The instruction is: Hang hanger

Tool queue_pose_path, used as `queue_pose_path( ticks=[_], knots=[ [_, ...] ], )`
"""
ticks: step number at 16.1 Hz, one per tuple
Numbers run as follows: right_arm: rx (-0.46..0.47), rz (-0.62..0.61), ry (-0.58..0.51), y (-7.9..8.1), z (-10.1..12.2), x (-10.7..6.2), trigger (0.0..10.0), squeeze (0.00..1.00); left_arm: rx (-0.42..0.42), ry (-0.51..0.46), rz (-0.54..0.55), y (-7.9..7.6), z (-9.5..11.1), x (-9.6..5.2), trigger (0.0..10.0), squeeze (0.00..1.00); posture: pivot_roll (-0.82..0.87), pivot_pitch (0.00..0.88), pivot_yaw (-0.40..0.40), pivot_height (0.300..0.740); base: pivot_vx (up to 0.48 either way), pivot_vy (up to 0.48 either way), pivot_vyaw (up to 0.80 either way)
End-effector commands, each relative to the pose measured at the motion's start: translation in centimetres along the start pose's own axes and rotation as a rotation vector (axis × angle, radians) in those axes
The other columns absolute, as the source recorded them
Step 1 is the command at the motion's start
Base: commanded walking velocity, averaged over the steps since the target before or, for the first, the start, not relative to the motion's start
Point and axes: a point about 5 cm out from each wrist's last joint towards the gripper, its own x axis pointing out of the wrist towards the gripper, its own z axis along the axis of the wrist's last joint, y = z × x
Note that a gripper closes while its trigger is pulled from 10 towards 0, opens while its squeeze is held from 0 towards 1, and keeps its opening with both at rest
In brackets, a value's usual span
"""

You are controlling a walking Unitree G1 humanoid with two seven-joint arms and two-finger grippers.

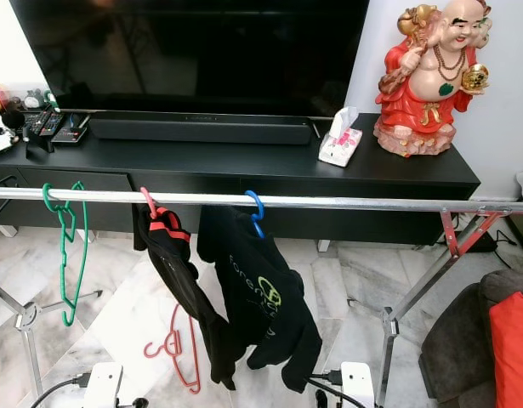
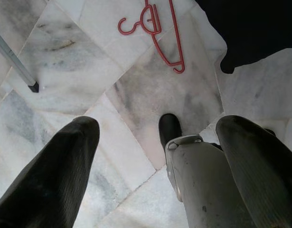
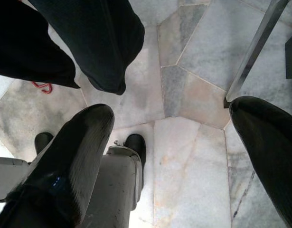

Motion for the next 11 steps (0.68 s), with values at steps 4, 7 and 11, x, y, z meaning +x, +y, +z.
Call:
queue_pose_path(
  ticks=[4, 7, 11],
  knots=[
    [0.001, -0.004, 0.003, -0.13, -0.11, -0.04, 10.0, 0.0, -0.018, 0.024, -0.001, 0.0, -0.58, -0.08, 10.0, 0.0, -0.11, 0.0, -0.028, 0.74, 0.0, 0.0, 0.0],
    [-0.002, -0.002, 0.002, -0.13, -0.09, -0.04, 10.0, 0.0, -0.019, 0.029, -0.005, -0.05, -0.73, -0.11, 10.0, 0.0, -0.11, 0.0, -0.027, 0.74, 0.0, 0.176, 0.0],
    [-0.002, -0.003, 0.004, -0.24, -0.19, -0.07, 10.0, 0.0, -0.022, 0.032, -0.006, -0.09, -0.84, -0.13, 10.0, 0.0, -0.11, 0.0, -0.027, 0.74, 0.0, 0.263, 0.0]
  ],
)
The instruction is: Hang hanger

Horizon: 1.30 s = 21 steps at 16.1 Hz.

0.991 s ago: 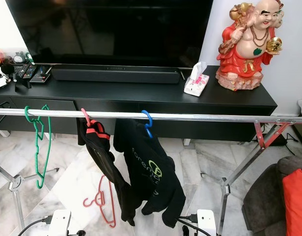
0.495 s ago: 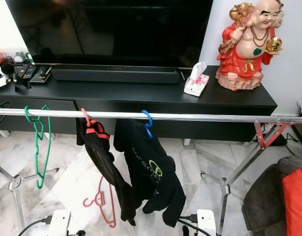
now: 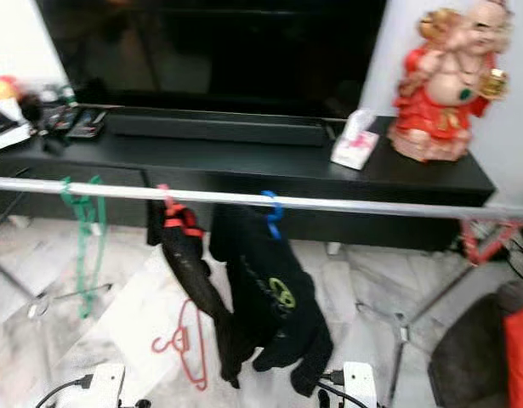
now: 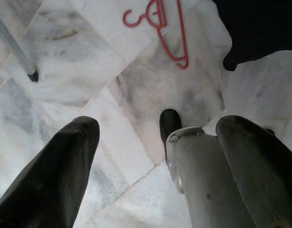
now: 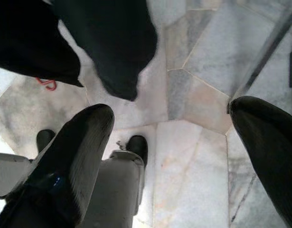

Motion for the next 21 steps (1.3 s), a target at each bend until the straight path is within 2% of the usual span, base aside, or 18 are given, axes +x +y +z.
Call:
queue_pose_path(
  ticks=[1, 8, 18, 21],
  knots=[
    [0.001, 0.003, 0.005, 0.1, -0.3, -0.1, 10.0, 0.0, -0.016, 0.025, 0.005, 0.3, -0.6, -0.1, 10.0, 0.0, -0.1, 0.0, -0.028, 0.74, 0.0, 0.322, 0.0],
    [0.002, 0.003, 0.007, 0.2, -0.3, -0.1, 10.0, 0.0, -0.015, 0.027, 0.007, 0.3, -0.7, -0.1, 10.0, 0.0, -0.1, 0.0, -0.027, 0.74, 0.0, 0.315, 0.0],
    [0.002, -0.01, -0.019, 0.0, 0.3, 0.0, 10.0, 0.0, -0.003, 0.025, 0.006, 0.3, -0.8, -0.1, 10.0, 0.0, -0.1, 0.0, -0.025, 0.74, 0.0, 0.0, 0.0],
    [0.021, -0.033, -0.109, -0.7, 2.5, 0.2, 10.0, 0.0, -0.004, 0.025, 0.005, 0.3, -0.8, -0.1, 10.0, 0.0, -0.11, 0.0, -0.021, 0.74, 0.0, 0.0, 0.0]
  ],
)
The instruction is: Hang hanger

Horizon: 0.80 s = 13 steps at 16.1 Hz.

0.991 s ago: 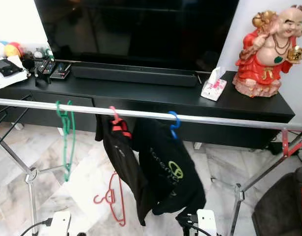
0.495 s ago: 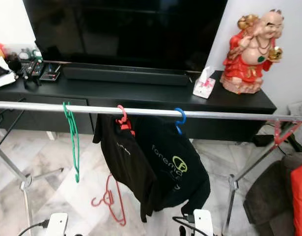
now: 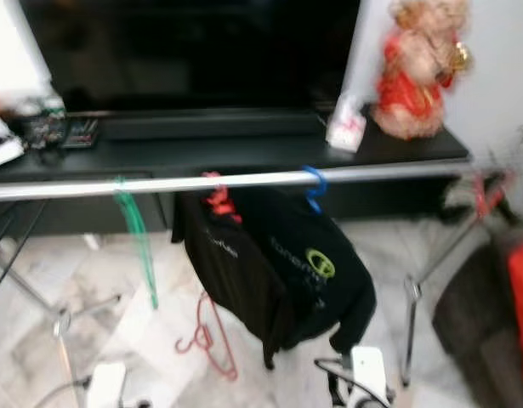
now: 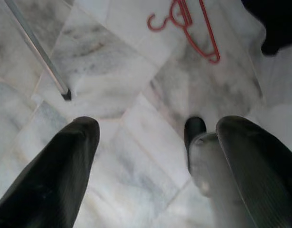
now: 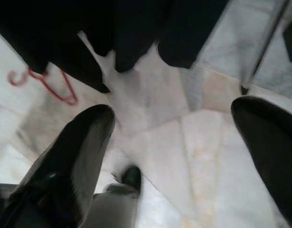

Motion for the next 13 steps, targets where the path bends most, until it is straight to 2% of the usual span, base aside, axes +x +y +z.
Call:
queue_pose_path(
  ticks=[1, 4, 6, 10, 12, 13],
  knots=[
    [0.017, -0.027, -0.029, -0.9, 0.5, 0.0, 10.0, 0.0, -0.016, 0.017, -0.013, -0.6, -0.6, -0.1, 10.0, 0.0, -0.11, 0.0, -0.02, 0.74, 0.0, 0.0, 0.0],
    [0.025, -0.041, -0.099, -1.4, 2.2, 0.2, 10.0, 0.0, -0.029, 0.006, -0.018, -0.7, -0.4, 0.0, 10.0, 0.0, -0.11, 0.0, -0.022, 0.74, 0.0, 0.0, 0.0],
    [0.04, -0.05, -0.191, -1.7, 4.3, 0.3, 10.0, 0.0, -0.026, 0.004, -0.021, -0.7, -0.3, 0.0, 10.0, 0.0, -0.11, 0.0, -0.019, 0.74, 0.0, 0.0, 0.0],
    [0.055, -0.035, -0.45, -2.0, 10.2, 0.0, 10.0, 0.0, -0.024, 0.004, -0.018, -0.6, -0.3, 0.0, 10.0, 0.0, -0.11, 0.0, -0.018, 0.74, 0.0, 0.0, 0.0],
    [0.043, -0.009, -0.596, -2.0, 12.8, -0.8, 10.0, 0.0, -0.024, 0.006, -0.017, -0.5, -0.4, -0.1, 10.0, 0.0, -0.11, 0.0, -0.019, 0.74, 0.0, 0.0, 0.0],
    [0.039, 0.006, -0.66, -2.0, 13.4, -1.3, 10.0, 0.0, -0.023, 0.008, -0.019, -0.5, -0.5, -0.1, 10.0, 0.0, -0.11, 0.0, -0.019, 0.74, 0.0, 0.0, 0.0]
  ],
)
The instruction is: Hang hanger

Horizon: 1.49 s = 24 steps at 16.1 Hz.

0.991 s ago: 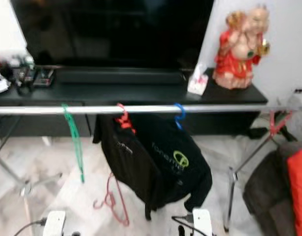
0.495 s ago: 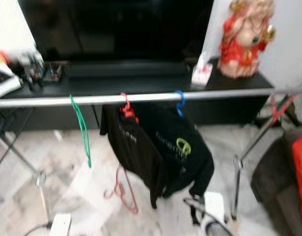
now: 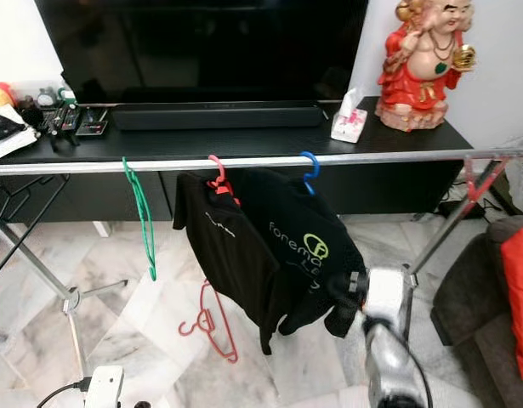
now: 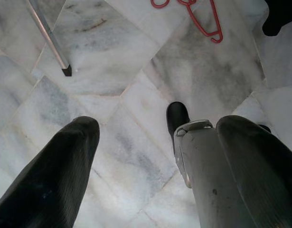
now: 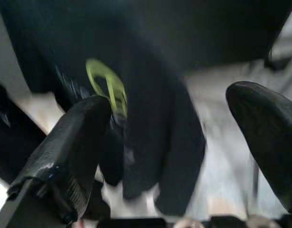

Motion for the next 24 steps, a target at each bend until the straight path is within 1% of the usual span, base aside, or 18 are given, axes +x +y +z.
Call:
queue_pose_path(
  ticks=[1, 3, 4, 5, 6, 7, 9, 10, 12, 13, 15, 20, 24],
  knots=[
    [0.011, 0.007, -0.022, 0.0, 0.0, -0.5, 10.0, 0.0, -0.009, 0.012, 0.002, 0.2, -0.4, -0.1, 10.0, 0.0, -0.11, 0.0, -0.019, 0.74, 0.0, 0.0, 0.0],
    [0.02, 0.065, -0.053, 0.5, -0.2, -1.6, 10.0, 0.0, -0.009, 0.014, -0.001, 0.2, -0.5, -0.1, 10.0, 0.0, -0.11, 0.0, -0.021, 0.74, 0.0, 0.0, 0.0],
    [0.028, 0.088, -0.074, 0.4, 0.2, -1.8, 10.0, 0.0, -0.01, 0.015, -0.002, 0.2, -0.5, -0.1, 10.0, 0.0, -0.12, 0.0, -0.019, 0.74, 0.0, 0.0, 0.0],
    [0.027, 0.094, -0.092, 0.3, 0.7, -1.7, 10.0, 0.0, -0.011, 0.014, -0.006, 0.2, -0.5, -0.1, 10.0, 0.0, -0.12, 0.0, -0.019, 0.74, 0.0, 0.0, 0.0],
    [0.029, 0.09, -0.123, 0.1, 1.8, -1.3, 10.0, 0.0, -0.007, 0.012, -0.01, 0.2, -0.4, -0.1, 10.0, 0.0, -0.12, 0.0, -0.017, 0.74, 0.0, 0.0, 0.0],
    [0.05, 0.097, -0.158, 0.4, 3.0, -0.7, 10.0, 0.0, -0.006, 0.009, -0.014, 0.1, -0.4, -0.1, 10.0, 0.0, -0.13, 0.0, -0.014, 0.74, 0.0, 0.0, 0.0],
    [0.069, 0.114, -0.189, 1.1, 4.0, -0.3, 10.0, 0.0, -0.007, 0.008, -0.015, 0.1, -0.4, -0.1, 10.0, 0.0, -0.12, 0.0, -0.016, 0.74, 0.0, 0.0, 0.0],
    [0.073, 0.145, -0.192, 1.6, 4.2, -0.3, 10.0, 0.0, -0.007, 0.008, -0.016, 0.0, -0.4, -0.1, 10.0, 0.0, -0.12, 0.0, -0.016, 0.74, 0.0, 0.0, 0.0],
    [0.072, 0.199, -0.167, 2.3, 4.0, -0.3, 10.0, 0.0, -0.005, 0.009, -0.017, 0.0, -0.3, -0.1, 10.0, 0.0, -0.12, 0.0, -0.016, 0.74, 0.0, 0.0, 0.0],
    [0.079, 0.205, -0.152, 2.5, 3.7, -0.4, 10.0, 0.0, -0.001, 0.011, -0.018, 0.1, -0.4, -0.1, 10.0, 0.0, -0.11, 0.0, -0.018, 0.74, 0.0, 0.0, 0.0],
    [0.091, 0.204, -0.145, 2.5, 3.6, -0.5, 10.0, 0.0, 0.001, 0.01, -0.019, 0.1, -0.3, -0.1, 10.0, 0.0, -0.12, 0.0, -0.016, 0.74, 0.122, 0.0, 0.0],
    [0.08, 0.227, -0.14, 2.6, 3.7, -0.5, 10.0, 0.0, 0.007, 0.004, -0.03, -0.1, -0.1, 0.0, 10.0, 0.0, -0.12, 0.0, -0.015, 0.74, 0.262, 0.0, 0.0],
    [0.077, 0.242, -0.135, 2.7, 3.7, -0.5, 10.0, 0.0, 0.009, -0.012, -0.034, -0.3, 0.4, 0.1, 10.0, 0.0, -0.12, 0.0, -0.016, 0.74, 0.312, 0.0, 0.0]
  ],
)
